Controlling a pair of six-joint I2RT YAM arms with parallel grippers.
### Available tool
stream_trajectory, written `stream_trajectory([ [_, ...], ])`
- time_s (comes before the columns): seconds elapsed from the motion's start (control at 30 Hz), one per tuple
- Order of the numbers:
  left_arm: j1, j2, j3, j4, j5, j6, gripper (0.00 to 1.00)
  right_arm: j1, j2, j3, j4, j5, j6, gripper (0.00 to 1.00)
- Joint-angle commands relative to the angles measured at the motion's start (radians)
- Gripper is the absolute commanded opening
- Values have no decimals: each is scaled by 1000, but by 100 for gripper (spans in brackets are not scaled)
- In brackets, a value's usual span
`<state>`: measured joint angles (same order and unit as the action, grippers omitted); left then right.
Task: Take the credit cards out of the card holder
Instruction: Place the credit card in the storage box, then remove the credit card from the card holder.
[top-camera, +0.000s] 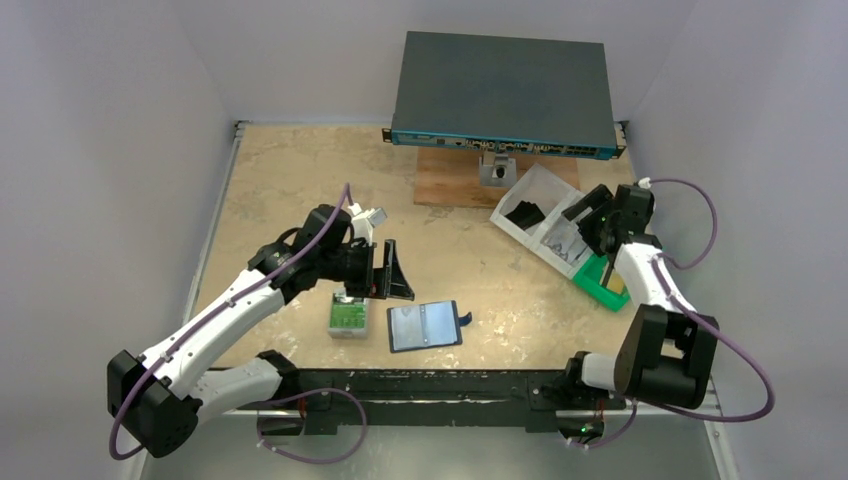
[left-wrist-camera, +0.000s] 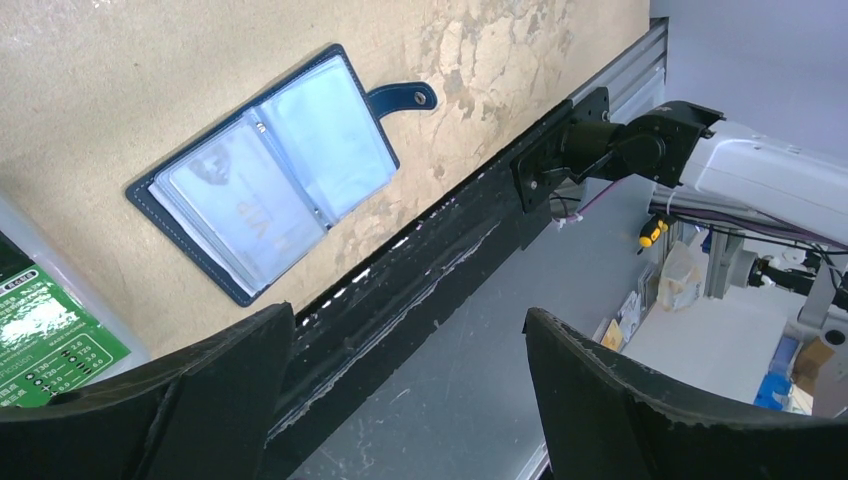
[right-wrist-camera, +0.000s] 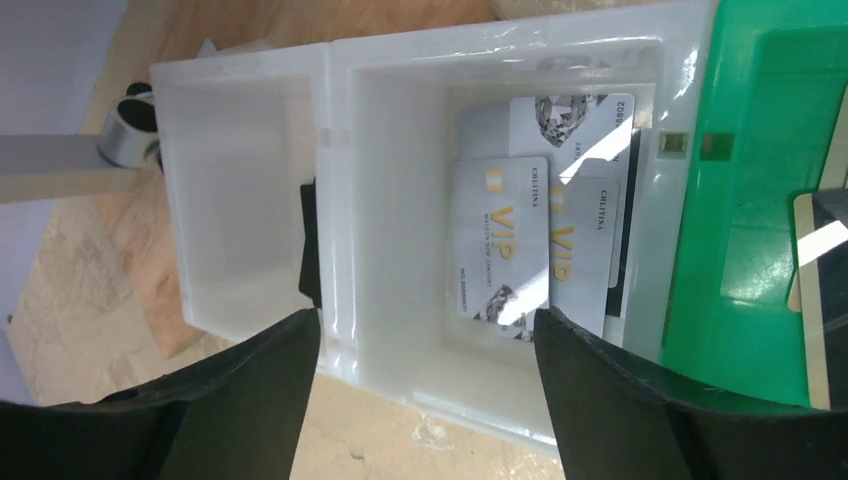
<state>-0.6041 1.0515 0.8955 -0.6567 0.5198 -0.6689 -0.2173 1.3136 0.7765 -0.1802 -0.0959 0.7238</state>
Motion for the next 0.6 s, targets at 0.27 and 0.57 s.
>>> stream_trajectory([
  [0.27, 0, -13, 0, 1, -91, -5, 93, 135, -174, 9, -141, -27, -77, 99],
  [0.57, 1, -34, -46, -44, -248, -25, 98, 616, -292, -79, -157, 109, 87, 99],
])
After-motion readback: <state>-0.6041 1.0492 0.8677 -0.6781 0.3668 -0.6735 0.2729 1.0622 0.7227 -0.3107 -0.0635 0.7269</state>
